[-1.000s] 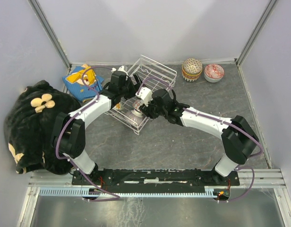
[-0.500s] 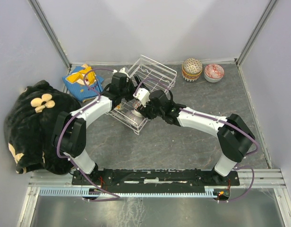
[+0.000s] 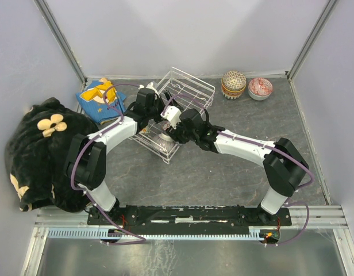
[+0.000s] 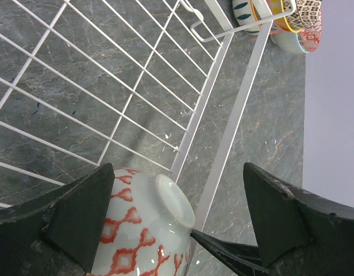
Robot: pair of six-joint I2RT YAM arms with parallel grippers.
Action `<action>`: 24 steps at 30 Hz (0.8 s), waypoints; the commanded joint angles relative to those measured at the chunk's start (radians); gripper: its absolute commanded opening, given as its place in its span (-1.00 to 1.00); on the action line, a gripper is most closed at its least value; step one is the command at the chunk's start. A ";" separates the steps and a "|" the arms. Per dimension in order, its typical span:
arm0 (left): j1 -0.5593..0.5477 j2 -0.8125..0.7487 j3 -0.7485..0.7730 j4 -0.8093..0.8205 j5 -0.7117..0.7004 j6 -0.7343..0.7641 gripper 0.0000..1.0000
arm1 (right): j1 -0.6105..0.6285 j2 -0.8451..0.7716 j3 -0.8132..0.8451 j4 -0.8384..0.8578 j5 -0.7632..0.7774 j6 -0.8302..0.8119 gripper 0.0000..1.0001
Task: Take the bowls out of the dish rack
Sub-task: Pick up the bowl from the dish rack.
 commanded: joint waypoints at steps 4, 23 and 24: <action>-0.005 0.009 0.014 0.091 0.046 -0.055 0.99 | -0.011 0.007 0.050 0.067 0.023 0.010 0.31; -0.005 0.050 0.002 0.198 0.142 -0.118 0.99 | -0.063 0.008 0.045 0.073 -0.014 0.039 0.28; -0.005 0.050 0.001 0.199 0.142 -0.118 0.99 | -0.064 0.009 0.045 0.075 -0.013 0.041 0.27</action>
